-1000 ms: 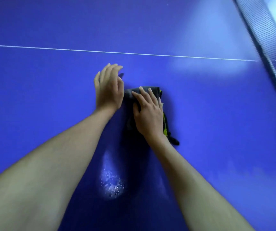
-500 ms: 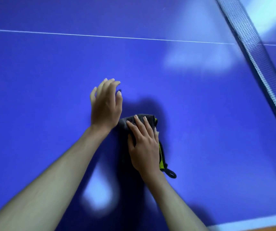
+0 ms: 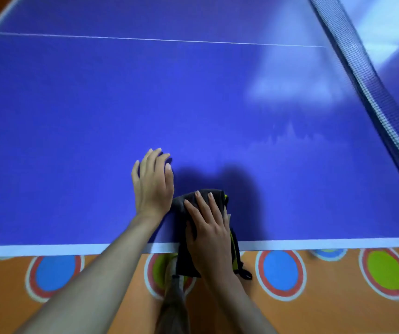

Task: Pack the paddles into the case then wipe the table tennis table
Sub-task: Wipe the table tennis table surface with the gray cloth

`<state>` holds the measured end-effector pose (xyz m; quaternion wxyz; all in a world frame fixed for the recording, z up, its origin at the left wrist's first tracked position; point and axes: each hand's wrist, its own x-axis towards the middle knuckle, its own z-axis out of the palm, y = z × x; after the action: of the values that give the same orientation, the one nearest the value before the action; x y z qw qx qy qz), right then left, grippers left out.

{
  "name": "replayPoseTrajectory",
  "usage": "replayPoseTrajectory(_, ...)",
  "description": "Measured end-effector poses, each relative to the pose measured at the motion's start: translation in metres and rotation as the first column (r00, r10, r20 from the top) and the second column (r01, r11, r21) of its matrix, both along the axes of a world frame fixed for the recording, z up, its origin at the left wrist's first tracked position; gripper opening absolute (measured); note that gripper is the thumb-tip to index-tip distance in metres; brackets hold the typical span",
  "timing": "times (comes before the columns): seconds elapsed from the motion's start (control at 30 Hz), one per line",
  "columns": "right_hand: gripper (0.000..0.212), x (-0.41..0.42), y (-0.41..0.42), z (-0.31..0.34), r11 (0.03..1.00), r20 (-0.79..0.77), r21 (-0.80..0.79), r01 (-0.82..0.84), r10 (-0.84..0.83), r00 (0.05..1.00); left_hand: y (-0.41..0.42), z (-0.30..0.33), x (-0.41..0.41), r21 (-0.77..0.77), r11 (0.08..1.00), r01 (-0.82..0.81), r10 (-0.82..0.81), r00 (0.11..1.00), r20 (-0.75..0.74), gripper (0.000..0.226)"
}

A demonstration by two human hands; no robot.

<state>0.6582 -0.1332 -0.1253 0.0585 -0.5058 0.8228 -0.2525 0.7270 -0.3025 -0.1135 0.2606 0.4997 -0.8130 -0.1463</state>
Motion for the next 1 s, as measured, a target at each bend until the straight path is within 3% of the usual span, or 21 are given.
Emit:
replayPoseTrajectory(0.23, 0.045, -0.012, 0.006, -0.002, 1.000, -0.030, 0.020, -0.020, 0.020, 0.999, 0.009, 0.000, -0.003, -0.102, 0.995, 0.002, 0.015, 0.986, 0.165, 0.038)
replayPoseTrajectory(0.53, 0.038, -0.104, -0.111, -0.005, 0.986, 0.001, -0.065, 0.157, -0.157, 0.988, 0.010, -0.012, -0.005, -0.277, 0.961, 0.022, 0.050, 0.967, 0.250, 0.036)
replayPoseTrajectory(0.77, 0.038, -0.160, -0.179, -0.004, 0.989, 0.021, -0.055, 0.140, -0.139, 0.990, 0.007, -0.014, -0.005, -0.213, 0.977, 0.024, 0.038, 0.959, 0.281, 0.039)
replayPoseTrajectory(1.0, 0.041, -0.148, -0.144, -0.004, 0.995, 0.037, -0.068, 0.077, -0.075, 0.996, 0.005, -0.012, -0.004, -0.192, 0.981, 0.024, 0.034, 0.955, 0.295, 0.040)
